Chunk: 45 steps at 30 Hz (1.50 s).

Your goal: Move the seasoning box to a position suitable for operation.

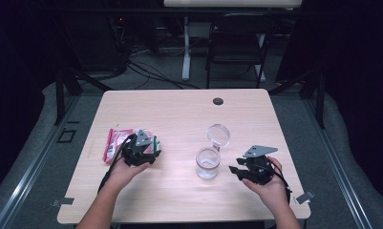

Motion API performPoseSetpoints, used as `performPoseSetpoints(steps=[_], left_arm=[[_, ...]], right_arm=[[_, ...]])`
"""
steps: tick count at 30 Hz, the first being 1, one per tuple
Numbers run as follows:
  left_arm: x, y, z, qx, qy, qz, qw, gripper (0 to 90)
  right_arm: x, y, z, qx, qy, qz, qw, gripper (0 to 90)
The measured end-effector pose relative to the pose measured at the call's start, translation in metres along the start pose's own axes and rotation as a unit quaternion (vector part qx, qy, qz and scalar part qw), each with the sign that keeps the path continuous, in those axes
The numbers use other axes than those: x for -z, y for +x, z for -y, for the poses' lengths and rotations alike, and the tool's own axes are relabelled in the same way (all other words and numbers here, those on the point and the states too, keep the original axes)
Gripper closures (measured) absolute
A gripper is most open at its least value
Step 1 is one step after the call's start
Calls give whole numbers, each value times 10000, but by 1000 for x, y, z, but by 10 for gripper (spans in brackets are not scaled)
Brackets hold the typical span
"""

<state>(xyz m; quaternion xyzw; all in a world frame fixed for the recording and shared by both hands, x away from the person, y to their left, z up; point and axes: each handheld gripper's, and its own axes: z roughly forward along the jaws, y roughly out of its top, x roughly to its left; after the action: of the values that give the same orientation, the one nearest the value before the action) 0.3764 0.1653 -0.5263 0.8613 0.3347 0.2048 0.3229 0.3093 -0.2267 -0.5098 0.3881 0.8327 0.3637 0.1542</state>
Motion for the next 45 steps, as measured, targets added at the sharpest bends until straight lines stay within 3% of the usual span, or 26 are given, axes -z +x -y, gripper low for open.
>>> performPoseSetpoints(steps=[7,11,15,24,32,36,39,45], left_arm=[[-8,-3,3,-213,246,-222,9992,451],[-12,-5,5,-412,412,-411,9975,449],[-13,-3,7,-438,448,-572,9964,456],[-10,12,16,-126,245,-717,9970,472],[-13,22,24,-56,384,-851,9956,462],[-16,24,26,-121,478,-968,9941,463],[-19,25,28,-248,559,-1044,9927,466],[-23,24,29,-314,603,-1202,9904,480]], right_arm=[[0,1,0,26,-67,-17,10000,581],[0,2,-1,107,-84,17,9999,592],[0,2,0,125,-115,40,9998,592],[1,3,0,175,-185,78,9996,608],[-1,2,0,88,-80,55,9999,582],[-3,1,2,-42,12,94,9999,549],[-2,1,2,-43,11,103,9999,551],[-3,2,2,-12,18,109,9999,550]])
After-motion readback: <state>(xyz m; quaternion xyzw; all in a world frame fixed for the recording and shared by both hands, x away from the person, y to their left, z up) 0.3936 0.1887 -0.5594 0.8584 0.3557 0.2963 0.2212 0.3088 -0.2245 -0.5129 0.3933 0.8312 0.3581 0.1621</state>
